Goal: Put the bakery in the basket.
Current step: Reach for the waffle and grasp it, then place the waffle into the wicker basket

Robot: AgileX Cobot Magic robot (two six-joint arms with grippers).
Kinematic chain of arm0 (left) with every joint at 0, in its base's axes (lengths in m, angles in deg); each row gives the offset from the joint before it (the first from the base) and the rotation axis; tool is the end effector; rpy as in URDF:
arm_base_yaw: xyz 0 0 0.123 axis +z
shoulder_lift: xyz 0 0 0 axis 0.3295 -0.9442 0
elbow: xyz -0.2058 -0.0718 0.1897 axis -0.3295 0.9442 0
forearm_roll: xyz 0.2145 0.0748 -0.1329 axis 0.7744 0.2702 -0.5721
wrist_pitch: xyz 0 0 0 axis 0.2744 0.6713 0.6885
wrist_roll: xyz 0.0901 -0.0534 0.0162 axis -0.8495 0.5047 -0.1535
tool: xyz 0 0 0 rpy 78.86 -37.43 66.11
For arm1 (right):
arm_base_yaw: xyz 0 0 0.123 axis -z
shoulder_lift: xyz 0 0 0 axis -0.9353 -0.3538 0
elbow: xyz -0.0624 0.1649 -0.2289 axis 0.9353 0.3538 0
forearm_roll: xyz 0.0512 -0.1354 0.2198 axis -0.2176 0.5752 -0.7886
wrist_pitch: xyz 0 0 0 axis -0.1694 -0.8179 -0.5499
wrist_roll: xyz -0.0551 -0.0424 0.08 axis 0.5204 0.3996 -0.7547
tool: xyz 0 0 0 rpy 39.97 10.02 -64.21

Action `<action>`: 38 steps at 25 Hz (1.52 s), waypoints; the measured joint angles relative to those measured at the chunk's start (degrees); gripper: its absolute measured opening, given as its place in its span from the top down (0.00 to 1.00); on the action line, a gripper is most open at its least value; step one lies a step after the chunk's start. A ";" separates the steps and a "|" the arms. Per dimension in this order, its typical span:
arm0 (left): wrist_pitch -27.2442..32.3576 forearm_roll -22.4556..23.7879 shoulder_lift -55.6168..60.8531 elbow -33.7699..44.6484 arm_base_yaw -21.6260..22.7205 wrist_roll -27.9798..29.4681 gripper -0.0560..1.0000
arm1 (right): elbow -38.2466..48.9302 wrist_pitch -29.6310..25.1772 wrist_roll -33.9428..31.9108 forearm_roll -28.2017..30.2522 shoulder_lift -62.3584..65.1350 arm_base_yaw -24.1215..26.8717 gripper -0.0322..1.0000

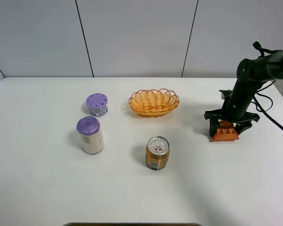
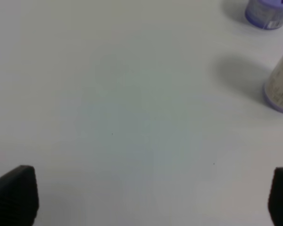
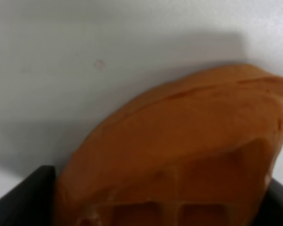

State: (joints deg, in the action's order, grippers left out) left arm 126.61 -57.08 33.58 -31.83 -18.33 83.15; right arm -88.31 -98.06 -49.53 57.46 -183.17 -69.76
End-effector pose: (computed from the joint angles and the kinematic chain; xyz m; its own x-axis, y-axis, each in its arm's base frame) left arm 0.0189 0.0003 0.2558 -0.5270 0.0029 -0.8499 -0.0099 0.9999 0.0095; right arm 0.3841 0.0120 0.0739 -0.9910 0.0722 0.1125 0.0808 0.9940 0.0738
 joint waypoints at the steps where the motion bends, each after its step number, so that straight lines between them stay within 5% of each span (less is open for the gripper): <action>1: 0.00 0.00 0.00 0.00 0.00 0.00 0.01 | 0.00 0.00 0.00 -0.07 -0.05 0.00 0.29; 25: 0.00 0.00 0.00 0.00 0.00 0.00 0.01 | 0.00 0.61 -0.06 -1.15 0.37 0.00 0.29; 38: 0.00 0.00 0.00 0.00 0.00 0.00 0.01 | -2.94 1.21 0.45 -4.11 13.85 -1.49 0.29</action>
State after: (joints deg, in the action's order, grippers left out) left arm 126.61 -57.08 33.58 -31.83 -18.33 83.15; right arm -91.25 -96.85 -49.08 53.35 -169.33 -71.25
